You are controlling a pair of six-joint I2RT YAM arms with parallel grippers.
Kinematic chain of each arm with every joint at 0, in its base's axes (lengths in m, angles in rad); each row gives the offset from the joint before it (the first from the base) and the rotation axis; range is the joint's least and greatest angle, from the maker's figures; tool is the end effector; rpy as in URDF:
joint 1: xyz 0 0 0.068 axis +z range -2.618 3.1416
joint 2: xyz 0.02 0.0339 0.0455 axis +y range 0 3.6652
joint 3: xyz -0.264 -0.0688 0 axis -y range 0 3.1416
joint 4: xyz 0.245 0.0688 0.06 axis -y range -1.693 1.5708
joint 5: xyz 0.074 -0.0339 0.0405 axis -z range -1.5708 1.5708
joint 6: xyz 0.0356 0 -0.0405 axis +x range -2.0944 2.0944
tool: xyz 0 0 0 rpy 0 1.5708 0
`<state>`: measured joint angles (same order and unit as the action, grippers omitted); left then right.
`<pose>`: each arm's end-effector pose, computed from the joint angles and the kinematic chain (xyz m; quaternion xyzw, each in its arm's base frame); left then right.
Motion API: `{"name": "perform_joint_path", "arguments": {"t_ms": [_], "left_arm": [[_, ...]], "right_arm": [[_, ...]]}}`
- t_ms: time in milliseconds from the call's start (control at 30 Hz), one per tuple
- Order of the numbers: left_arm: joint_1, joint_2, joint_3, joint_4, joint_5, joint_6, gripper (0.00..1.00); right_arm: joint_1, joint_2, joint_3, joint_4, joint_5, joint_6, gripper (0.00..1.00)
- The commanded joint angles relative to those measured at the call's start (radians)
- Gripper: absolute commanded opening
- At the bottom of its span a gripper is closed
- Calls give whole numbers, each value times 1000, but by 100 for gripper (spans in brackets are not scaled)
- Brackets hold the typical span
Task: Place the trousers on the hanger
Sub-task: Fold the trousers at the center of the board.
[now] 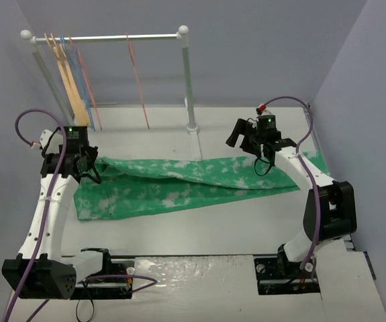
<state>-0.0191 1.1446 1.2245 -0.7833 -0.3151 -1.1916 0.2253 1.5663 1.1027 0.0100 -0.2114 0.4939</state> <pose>0.2327 0.0066 0.3635 -0.5507 0.7101 -0.1191 0.4223 0.3518 0.0883 0.2739 0.0575 0.8432 0.2692 0.4618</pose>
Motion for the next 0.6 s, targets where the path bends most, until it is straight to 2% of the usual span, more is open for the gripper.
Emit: {"name": "perform_joint_path", "arguments": {"t_ms": [0, 167, 300, 500, 567], "left_arm": [[-9, 3, 28, 100, 21, 147, 0], [-2, -99, -215, 188, 27, 197, 0], [9, -146, -349, 190, 27, 157, 0], [15, -159, -353, 13, -40, 96, 0], [47, -165, -347, -61, -53, 77, 0]], "right_arm": [[8, 5, 29, 30, -10, -17, 95], [8, 5, 24, 31, -13, -24, 95], [9, 8, 22, 30, -14, -28, 95], [9, 9, 17, 33, -13, -31, 94], [9, 9, 17, 33, -12, -29, 94]]}}
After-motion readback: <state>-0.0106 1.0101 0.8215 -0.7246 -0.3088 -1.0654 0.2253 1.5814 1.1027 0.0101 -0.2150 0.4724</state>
